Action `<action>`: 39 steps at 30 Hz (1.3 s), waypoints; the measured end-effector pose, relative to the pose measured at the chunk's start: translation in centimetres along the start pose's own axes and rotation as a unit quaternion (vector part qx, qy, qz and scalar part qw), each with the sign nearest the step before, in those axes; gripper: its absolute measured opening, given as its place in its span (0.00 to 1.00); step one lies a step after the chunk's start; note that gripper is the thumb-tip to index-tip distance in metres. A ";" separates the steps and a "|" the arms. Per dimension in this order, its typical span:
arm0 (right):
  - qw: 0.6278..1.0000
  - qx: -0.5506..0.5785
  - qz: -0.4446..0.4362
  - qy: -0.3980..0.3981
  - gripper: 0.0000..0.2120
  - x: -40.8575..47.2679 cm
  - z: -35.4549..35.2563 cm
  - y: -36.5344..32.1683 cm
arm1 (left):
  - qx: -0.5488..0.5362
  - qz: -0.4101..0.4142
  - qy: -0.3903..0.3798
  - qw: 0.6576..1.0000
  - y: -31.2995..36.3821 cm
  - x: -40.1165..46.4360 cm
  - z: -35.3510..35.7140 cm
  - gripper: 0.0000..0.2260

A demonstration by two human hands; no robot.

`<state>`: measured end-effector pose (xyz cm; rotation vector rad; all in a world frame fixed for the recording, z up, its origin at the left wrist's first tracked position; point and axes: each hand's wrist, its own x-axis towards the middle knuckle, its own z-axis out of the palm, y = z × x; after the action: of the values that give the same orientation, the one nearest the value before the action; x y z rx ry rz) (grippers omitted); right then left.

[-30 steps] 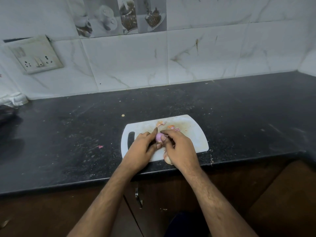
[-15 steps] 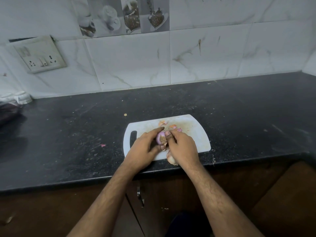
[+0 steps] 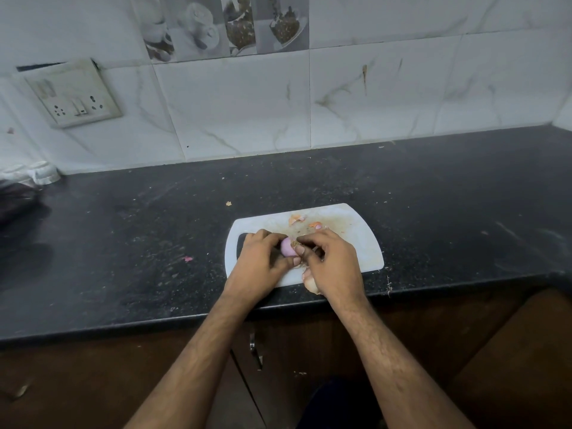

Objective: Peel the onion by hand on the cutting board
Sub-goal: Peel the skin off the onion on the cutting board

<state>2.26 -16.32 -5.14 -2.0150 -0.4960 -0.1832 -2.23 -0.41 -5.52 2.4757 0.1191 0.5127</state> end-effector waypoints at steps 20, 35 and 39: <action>0.982 -0.163 -0.022 -0.093 0.11 0.6 -0.5 0.1 | -0.010 0.040 0.008 0.999 0.4 -0.3 0.1 0.10; 0.974 0.025 0.023 -0.223 0.09 2.0 -2.2 1.0 | -0.084 0.026 -0.015 0.996 0.4 -0.4 -0.1 0.13; 0.960 0.038 0.014 -0.278 0.09 3.1 -3.1 1.2 | -0.058 0.045 -0.040 0.997 0.2 0.0 -0.5 0.18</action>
<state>5.85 -18.71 -3.58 -1.9844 -0.8093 0.4275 -2.42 -0.31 -5.04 2.3920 -0.0530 0.4446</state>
